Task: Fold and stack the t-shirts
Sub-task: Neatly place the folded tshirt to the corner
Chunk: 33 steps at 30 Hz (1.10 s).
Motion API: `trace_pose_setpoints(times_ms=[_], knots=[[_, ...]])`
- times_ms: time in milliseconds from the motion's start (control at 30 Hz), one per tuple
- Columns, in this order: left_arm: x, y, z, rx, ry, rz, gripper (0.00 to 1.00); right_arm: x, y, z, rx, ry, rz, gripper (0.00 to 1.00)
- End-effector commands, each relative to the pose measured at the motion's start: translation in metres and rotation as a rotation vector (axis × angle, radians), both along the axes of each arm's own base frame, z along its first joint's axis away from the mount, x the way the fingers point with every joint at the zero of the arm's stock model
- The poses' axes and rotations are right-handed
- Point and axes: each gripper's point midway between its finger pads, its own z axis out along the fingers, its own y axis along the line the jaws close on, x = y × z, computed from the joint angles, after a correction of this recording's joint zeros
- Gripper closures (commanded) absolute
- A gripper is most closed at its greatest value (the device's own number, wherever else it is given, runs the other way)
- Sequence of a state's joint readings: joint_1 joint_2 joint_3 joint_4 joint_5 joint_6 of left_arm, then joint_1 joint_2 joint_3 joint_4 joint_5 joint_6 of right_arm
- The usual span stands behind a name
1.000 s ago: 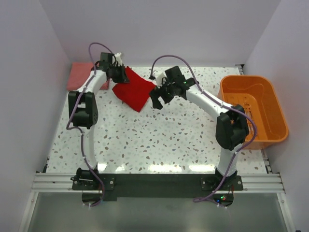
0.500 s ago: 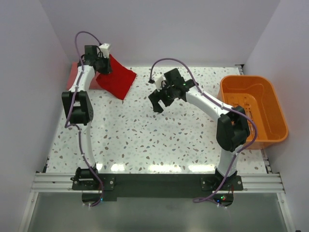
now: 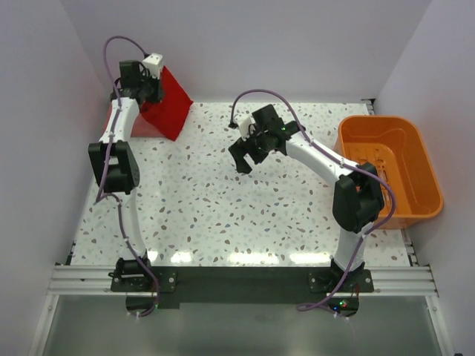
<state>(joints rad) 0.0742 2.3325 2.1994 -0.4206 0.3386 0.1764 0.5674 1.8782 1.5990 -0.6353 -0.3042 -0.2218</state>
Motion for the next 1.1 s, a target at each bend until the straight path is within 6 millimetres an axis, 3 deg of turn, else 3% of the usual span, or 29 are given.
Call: trace_pose_setpoints(times_ms=[0,467,700,833,1067], knots=[[0.008,0.006,0.095,0.029,-0.236,0.000,1.00,0.009,0.003,0.017,0.012,-0.043,-0.005,0.01],[-0.003,0.003,0.127,0.000,-0.274,0.001,1.00,0.005,0.004,0.016,0.009,-0.032,0.000,0.01],[-0.012,0.002,0.131,-0.005,-0.261,0.002,1.00,0.003,0.003,0.015,0.005,-0.027,-0.001,0.01],[-0.012,0.004,0.128,0.016,-0.256,0.007,1.00,0.005,0.004,0.016,0.005,-0.030,0.002,0.01],[-0.008,0.015,0.105,0.032,-0.211,0.029,1.00,0.008,0.005,0.013,-0.010,-0.028,0.011,0.01]])
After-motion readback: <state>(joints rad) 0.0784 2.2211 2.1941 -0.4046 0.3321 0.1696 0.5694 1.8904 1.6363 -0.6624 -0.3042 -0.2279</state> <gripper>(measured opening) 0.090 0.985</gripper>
